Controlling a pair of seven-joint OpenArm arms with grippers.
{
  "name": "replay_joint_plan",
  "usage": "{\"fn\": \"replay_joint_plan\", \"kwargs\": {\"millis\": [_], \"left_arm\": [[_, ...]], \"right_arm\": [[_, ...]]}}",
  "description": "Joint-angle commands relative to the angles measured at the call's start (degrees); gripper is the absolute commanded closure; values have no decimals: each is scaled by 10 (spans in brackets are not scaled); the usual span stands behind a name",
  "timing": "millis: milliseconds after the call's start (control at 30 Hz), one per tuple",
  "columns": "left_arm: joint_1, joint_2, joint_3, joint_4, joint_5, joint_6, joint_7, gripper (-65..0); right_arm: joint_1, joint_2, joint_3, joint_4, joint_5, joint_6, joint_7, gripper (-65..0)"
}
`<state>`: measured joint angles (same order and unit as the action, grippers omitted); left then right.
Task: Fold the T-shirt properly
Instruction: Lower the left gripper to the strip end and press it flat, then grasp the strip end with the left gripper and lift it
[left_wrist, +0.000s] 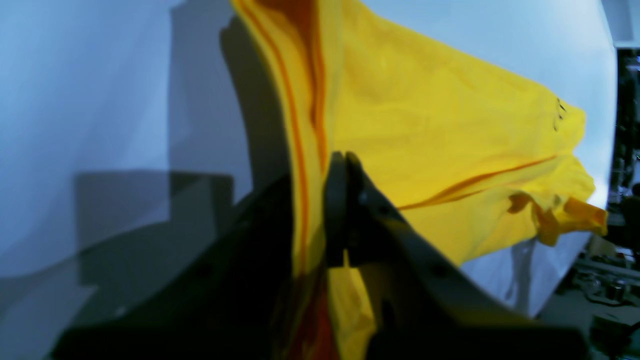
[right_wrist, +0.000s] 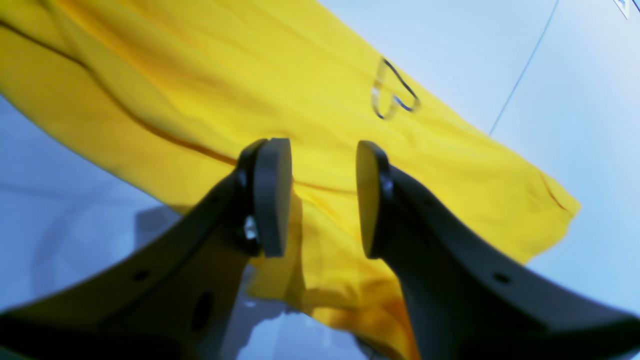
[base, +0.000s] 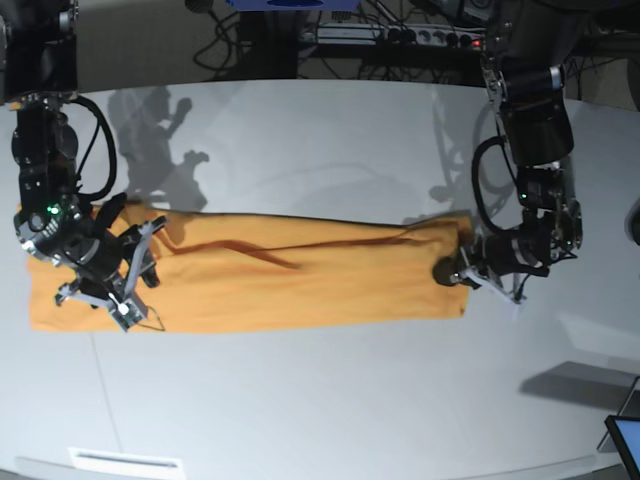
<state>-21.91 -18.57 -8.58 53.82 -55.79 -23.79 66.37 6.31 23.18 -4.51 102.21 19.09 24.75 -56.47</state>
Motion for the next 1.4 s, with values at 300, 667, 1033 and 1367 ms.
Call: {"fn": "replay_joint_plan", "kwargs": {"millis": [300, 667, 1033, 1367], "left_arm": [[-19, -71, -3, 28, -12, 1, 18, 0], [-16, -79, -3, 120, -12, 2, 55, 0], [-14, -88, -4, 120, -12, 2, 55, 0], [-20, -92, -5, 120, -12, 2, 56, 0]], "right_arm": [[11, 7, 5, 10, 1, -3, 12, -210], [4, -58, 2, 2, 4, 3, 13, -54], [6, -72, 38, -108, 1, 57, 72, -3], [9, -68, 38, -187, 1, 57, 108, -3]]}}
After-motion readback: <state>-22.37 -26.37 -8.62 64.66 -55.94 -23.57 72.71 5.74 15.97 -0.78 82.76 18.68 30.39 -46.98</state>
